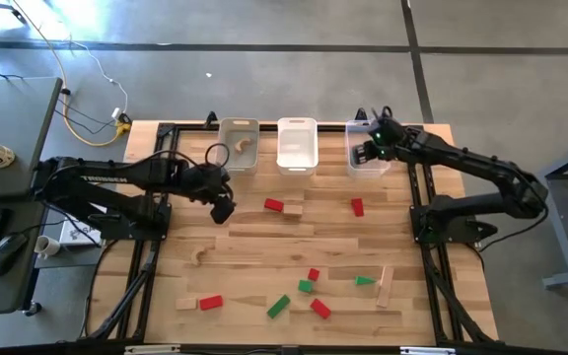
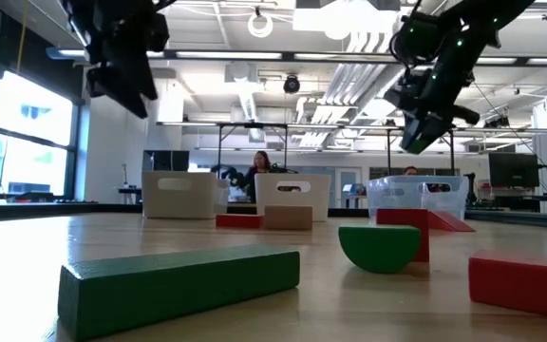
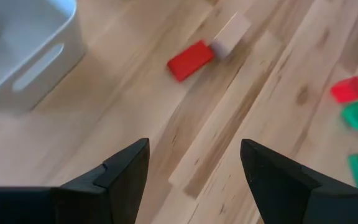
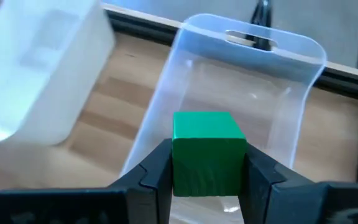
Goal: Sort & place blocks by color
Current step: Put the green block into the transparent bin, then put the red block into the white bin
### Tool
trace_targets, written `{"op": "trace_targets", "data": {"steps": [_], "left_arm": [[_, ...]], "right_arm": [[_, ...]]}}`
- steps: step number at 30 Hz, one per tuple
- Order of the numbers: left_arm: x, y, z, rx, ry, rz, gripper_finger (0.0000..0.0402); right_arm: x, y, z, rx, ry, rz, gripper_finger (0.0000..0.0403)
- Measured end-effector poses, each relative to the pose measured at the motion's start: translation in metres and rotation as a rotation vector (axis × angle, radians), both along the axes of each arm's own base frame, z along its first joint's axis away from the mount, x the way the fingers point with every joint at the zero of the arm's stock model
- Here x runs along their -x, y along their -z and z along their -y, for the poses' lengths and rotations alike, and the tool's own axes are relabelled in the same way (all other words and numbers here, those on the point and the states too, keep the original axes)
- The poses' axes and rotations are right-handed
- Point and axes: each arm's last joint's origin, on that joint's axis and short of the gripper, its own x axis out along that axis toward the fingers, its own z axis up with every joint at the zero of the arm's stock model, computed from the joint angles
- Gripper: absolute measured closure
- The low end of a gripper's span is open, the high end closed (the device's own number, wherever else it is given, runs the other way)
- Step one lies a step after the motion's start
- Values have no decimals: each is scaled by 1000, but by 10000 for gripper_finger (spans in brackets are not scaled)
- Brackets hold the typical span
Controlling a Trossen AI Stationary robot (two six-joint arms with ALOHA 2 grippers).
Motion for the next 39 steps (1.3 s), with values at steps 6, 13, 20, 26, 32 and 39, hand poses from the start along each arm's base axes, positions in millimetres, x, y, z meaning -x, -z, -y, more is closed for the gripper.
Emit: {"op": "trace_targets", "data": {"steps": [6, 13, 20, 26, 32, 39], "left_arm": [[2, 3, 12, 12, 27, -46, 163], [6, 5, 23, 20, 34, -92, 163], [7, 5, 32, 22, 74, -104, 163], [7, 6, 39, 56, 127, -103, 163], [8, 6, 50, 81, 169, -114, 163], [14, 8, 63, 99, 196, -158, 163]], "right_arm": [[-1, 19, 15, -55, 30, -84, 294], [-9, 47, 26, -200, 15, -122, 294], [-12, 64, 31, -258, 40, -161, 294], [-10, 66, 36, -272, 60, -158, 272], [-11, 62, 38, -268, 59, -150, 223], [-18, 42, 44, -261, 56, -124, 217]]}}
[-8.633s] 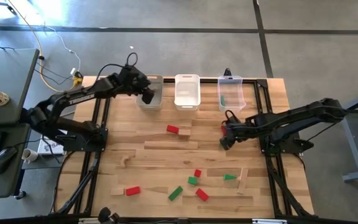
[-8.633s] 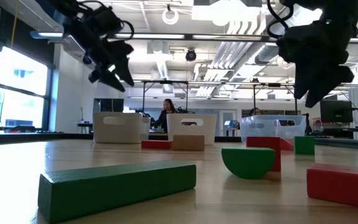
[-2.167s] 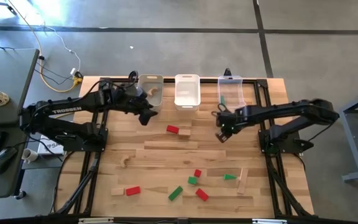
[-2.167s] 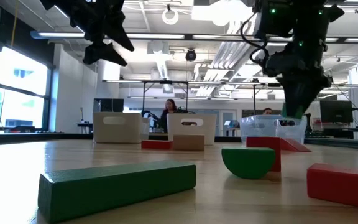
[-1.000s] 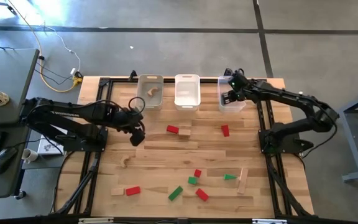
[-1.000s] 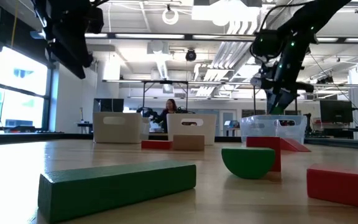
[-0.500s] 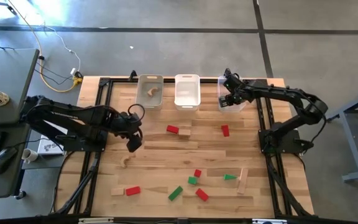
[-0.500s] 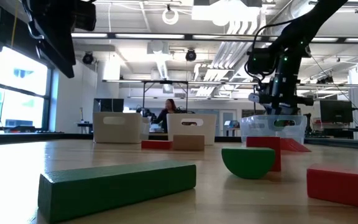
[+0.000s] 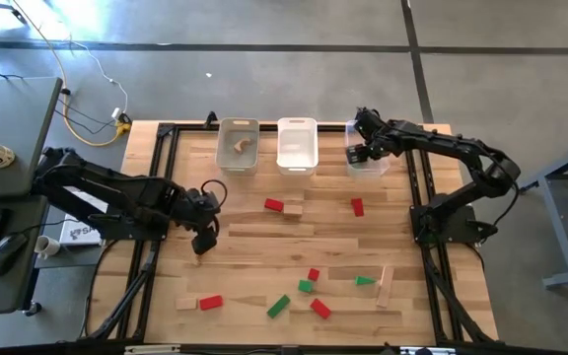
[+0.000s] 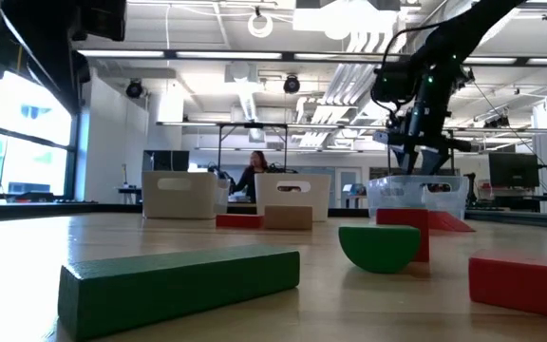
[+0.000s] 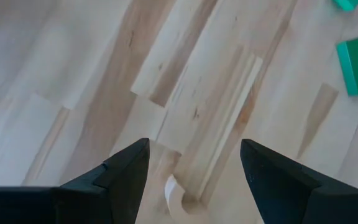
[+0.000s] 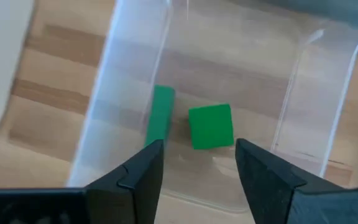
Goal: Sort & place blocks by color
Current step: Put the red block into the white bin
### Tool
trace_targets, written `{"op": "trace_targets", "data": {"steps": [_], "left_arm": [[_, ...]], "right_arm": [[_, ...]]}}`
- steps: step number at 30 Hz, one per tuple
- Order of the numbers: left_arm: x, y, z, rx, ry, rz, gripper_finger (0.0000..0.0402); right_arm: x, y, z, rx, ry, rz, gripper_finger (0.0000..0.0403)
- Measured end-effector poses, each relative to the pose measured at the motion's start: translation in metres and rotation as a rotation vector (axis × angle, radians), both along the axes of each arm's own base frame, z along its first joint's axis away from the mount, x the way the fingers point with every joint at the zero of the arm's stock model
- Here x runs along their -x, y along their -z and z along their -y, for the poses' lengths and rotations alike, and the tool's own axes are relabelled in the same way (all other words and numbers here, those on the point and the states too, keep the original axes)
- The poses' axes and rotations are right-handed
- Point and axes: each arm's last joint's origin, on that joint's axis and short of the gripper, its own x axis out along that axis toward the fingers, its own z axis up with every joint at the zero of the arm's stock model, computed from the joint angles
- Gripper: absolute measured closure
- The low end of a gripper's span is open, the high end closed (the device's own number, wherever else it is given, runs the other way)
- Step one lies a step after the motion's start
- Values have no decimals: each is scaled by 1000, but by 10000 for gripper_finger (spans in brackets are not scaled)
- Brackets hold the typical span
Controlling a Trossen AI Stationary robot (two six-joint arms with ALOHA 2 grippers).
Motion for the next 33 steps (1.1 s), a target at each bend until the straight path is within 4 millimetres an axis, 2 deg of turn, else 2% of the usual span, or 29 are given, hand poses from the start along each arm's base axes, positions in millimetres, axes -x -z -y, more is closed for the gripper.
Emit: {"op": "trace_targets", "data": {"steps": [6, 14, 20, 26, 33], "left_arm": [[5, 1, 16, 26, 20, -19, 163], [15, 1, 46, 52, 44, -12, 163], [26, 0, 67, 67, 38, 3, 163], [35, 5, 91, 95, 58, -2, 163], [30, 21, 131, 161, 134, 5, 163]], "right_arm": [[-9, -25, -5, -16, -8, -13, 216], [-38, -44, -38, 9, -72, -5, 215], [-55, -50, -61, 14, -106, 48, 215], [-63, -51, -77, 14, -161, 63, 215], [-67, -51, -86, 39, -197, 48, 215]]}}
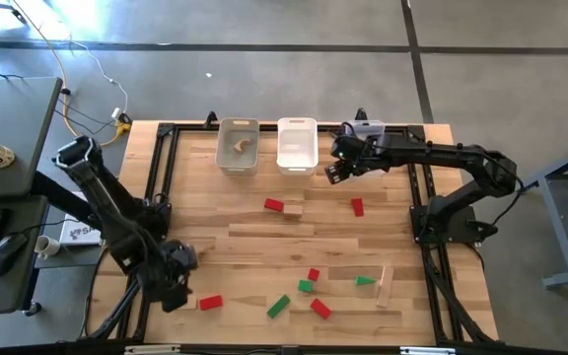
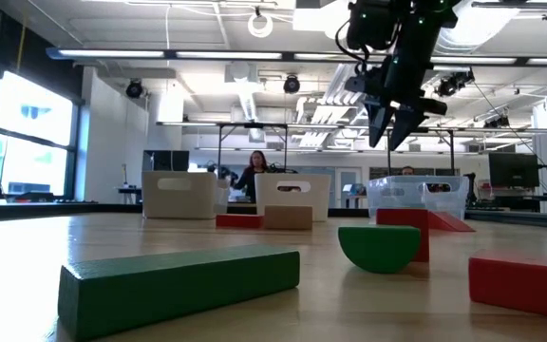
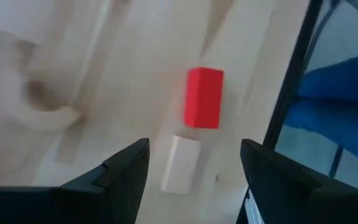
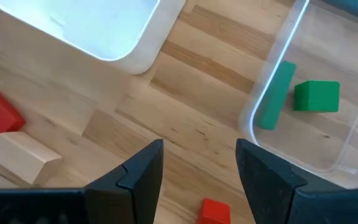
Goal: Sort & place blocks by color
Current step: Put the red block into the white bin
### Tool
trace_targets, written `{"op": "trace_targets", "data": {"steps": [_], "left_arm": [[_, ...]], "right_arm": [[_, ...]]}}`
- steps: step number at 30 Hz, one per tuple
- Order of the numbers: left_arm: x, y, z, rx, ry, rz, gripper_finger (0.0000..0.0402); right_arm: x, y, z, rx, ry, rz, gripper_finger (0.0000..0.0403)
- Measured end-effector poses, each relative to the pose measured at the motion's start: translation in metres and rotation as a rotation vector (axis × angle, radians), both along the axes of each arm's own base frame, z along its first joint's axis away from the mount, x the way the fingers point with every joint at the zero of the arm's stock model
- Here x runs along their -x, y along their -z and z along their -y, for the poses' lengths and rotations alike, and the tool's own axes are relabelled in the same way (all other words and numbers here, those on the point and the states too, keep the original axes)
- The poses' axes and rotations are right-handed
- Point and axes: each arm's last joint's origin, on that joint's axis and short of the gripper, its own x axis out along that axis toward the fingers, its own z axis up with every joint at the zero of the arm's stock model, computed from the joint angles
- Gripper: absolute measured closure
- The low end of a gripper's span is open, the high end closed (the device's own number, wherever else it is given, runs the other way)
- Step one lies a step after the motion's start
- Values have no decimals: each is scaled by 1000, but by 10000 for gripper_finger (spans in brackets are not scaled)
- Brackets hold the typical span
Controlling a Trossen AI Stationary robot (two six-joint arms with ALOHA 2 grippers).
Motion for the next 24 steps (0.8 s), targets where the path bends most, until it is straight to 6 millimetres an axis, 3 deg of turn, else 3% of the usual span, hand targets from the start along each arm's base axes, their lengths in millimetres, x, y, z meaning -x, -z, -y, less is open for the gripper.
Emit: {"op": "trace_targets", "data": {"steps": [12, 24], "left_arm": [[-25, 44, 34, -26, 20, -28, 163], [-50, 63, 51, -105, 35, -69, 163]], "right_arm": [[-2, 0, -6, 12, -71, -24, 215], [-2, 0, -9, 16, -104, -37, 215]]}}
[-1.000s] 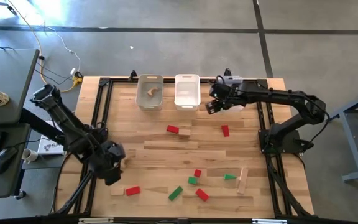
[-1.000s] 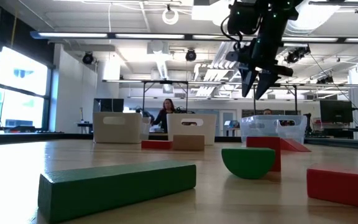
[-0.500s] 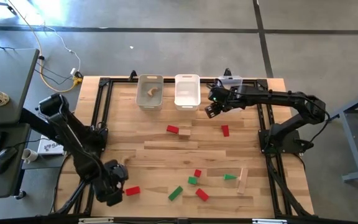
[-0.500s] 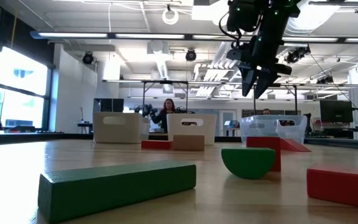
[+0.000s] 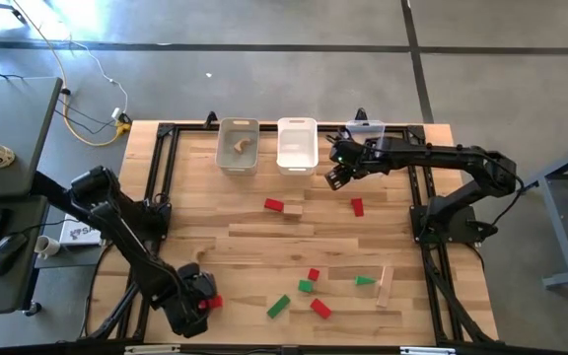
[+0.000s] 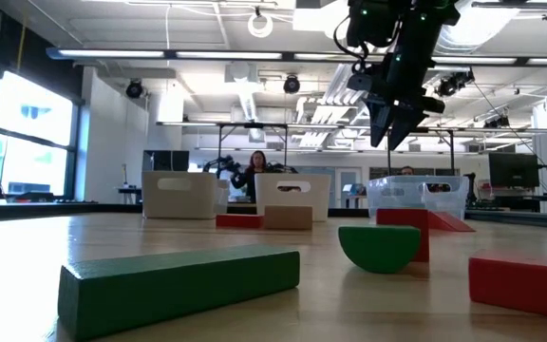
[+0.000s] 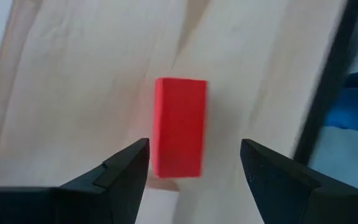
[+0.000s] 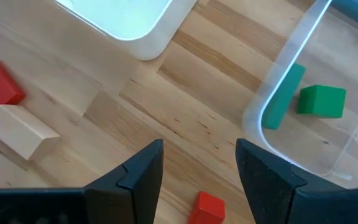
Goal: Sort & place blocks by color
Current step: Put the red block into the white bin
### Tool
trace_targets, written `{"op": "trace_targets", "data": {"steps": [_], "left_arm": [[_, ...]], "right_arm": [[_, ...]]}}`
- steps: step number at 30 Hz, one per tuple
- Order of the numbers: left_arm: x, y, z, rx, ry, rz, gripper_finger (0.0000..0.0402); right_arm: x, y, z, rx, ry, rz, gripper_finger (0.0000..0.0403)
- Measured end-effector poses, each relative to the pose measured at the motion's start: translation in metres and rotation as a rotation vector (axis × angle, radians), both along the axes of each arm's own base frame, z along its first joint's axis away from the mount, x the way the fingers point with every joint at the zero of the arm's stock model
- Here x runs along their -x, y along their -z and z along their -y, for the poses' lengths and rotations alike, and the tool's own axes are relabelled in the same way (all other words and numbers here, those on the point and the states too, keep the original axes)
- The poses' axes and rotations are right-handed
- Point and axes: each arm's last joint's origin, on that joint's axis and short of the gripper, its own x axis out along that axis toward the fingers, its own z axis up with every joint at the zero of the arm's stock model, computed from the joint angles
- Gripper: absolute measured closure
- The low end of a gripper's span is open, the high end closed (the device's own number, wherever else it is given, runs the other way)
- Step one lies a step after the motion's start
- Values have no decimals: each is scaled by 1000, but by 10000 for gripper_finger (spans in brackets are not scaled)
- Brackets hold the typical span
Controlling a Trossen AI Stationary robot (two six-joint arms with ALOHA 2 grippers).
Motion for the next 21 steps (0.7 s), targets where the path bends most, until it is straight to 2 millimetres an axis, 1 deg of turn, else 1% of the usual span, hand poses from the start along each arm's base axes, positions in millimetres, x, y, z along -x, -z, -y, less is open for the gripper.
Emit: {"op": "trace_targets", "data": {"steps": [7, 12, 14, 17, 21], "left_arm": [[-4, 19, 5, -22, -56, -62, 163], [-5, 24, 5, -31, -81, -70, 164], [-5, 24, 5, -35, -81, -65, 170], [-5, 24, 5, -44, -56, -62, 199], [-8, 24, 2, -56, -36, -58, 260]], "right_arm": [[1, 0, 0, 0, -19, -12, 215], [1, 0, 0, -3, -23, -16, 215], [1, 0, 0, -2, -25, -17, 215], [1, 0, 0, -3, -23, -15, 215], [-1, 0, -2, 1, -34, -9, 215]]}}
